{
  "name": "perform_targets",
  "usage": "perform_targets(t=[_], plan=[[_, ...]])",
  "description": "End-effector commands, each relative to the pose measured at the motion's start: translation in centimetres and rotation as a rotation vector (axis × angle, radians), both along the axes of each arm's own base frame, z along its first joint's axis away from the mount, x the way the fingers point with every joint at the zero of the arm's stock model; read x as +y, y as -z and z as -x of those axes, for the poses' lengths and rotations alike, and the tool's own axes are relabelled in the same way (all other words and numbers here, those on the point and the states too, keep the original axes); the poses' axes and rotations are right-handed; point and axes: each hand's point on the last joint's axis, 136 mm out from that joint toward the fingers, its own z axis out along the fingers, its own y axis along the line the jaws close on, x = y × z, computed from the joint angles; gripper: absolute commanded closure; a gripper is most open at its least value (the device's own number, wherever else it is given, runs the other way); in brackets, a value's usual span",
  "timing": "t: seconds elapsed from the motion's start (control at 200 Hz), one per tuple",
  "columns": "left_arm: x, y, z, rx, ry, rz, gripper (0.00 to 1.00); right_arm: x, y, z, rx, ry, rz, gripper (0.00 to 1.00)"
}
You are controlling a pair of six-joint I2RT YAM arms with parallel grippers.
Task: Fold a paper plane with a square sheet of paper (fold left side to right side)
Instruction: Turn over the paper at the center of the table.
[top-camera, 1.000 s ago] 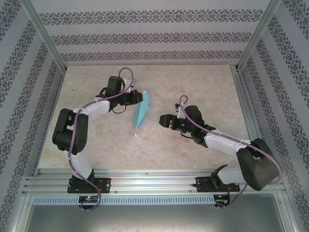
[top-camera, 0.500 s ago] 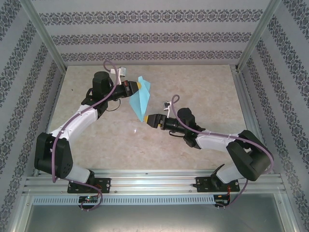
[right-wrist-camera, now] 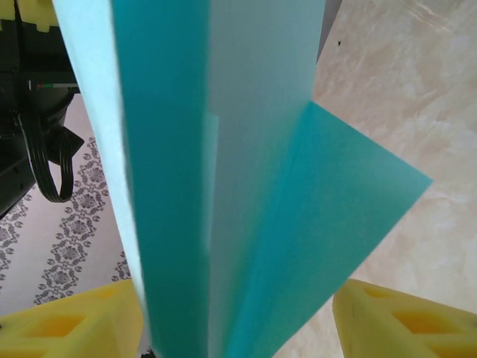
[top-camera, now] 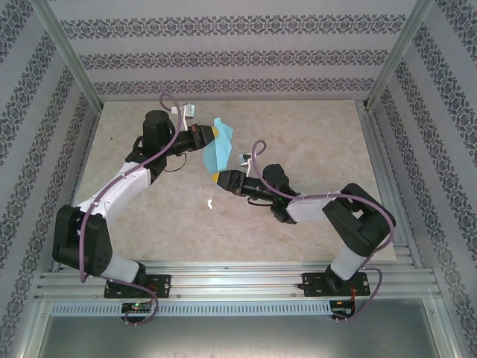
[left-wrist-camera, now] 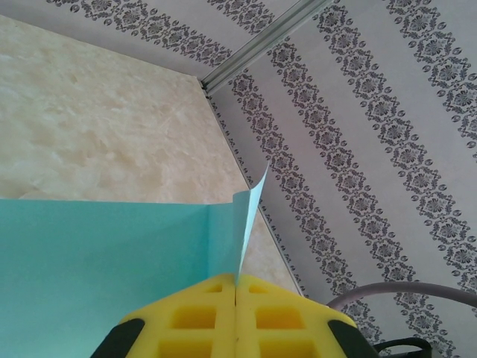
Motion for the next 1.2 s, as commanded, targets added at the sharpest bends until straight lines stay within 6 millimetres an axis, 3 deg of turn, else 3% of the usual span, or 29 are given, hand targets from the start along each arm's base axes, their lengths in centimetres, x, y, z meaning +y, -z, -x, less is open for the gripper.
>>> perform_targets(t=[0.0, 0.2, 0.485, 1.199], plan=[[-0.5, -0.8, 0.5, -0.024, 0.024, 0.025, 0.95, 0.9, -3.2, 0.3, -0.064, -0.034, -0.095, 0.37], [-0.1, 0.1, 0.4, -0.008, -0.005, 0.011, 0.95, 0.1, -4.1, 0.3, -0.072, -0.024, -0.108, 0.45], [0.5, 1.1, 0.1, 0.006, -0.03, -0.02, 0.95, -0.6, -5.2, 0.6, -0.089, -0.02, -0.11, 0.49], [0.6, 2.5, 0.4, -0.013, 0.014, -0.04, 0.95, -2.0, -4.1, 0.9, -0.053, -0.004, -0.048, 0.63]])
